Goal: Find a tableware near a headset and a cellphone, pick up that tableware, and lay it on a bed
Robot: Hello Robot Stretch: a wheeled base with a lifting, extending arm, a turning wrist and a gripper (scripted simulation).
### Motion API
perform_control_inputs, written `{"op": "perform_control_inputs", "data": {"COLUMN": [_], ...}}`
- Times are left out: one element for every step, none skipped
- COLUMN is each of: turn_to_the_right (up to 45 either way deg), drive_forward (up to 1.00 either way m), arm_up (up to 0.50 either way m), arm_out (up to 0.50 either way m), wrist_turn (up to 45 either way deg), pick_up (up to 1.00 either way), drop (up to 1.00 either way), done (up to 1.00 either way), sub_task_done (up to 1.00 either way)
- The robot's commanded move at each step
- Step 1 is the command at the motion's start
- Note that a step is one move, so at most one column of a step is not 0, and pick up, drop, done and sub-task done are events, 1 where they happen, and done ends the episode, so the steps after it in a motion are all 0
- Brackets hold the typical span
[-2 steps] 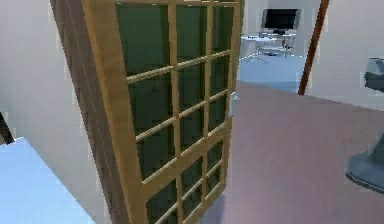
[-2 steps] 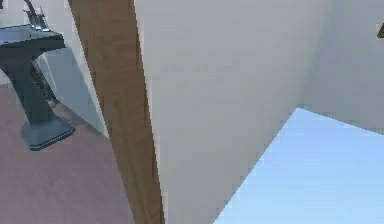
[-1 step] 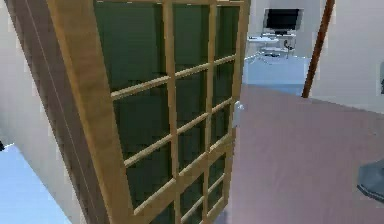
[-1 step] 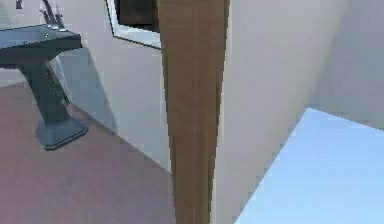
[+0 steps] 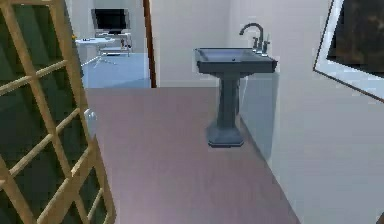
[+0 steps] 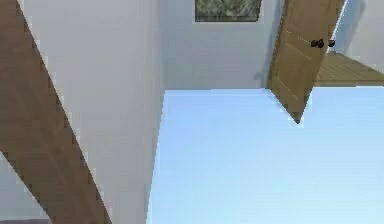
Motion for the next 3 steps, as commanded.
{"op": "perform_control_inputs", "data": {"turn_to_the_right": [0.0, 6.0, 0.0], "drive_forward": [1.00, 0.00, 0.30], "arm_up": [0.00, 0.00, 0.00], "arm_out": [0.00, 0.00, 0.00], "wrist_turn": [0.0, 0.0, 0.0], "pick_up": [0.00, 0.00, 0.00], "drop": [0.00, 0.00, 0.00], "done": [0.00, 0.00, 0.00], "sub_task_done": [0.00, 0.00, 0.00]}}
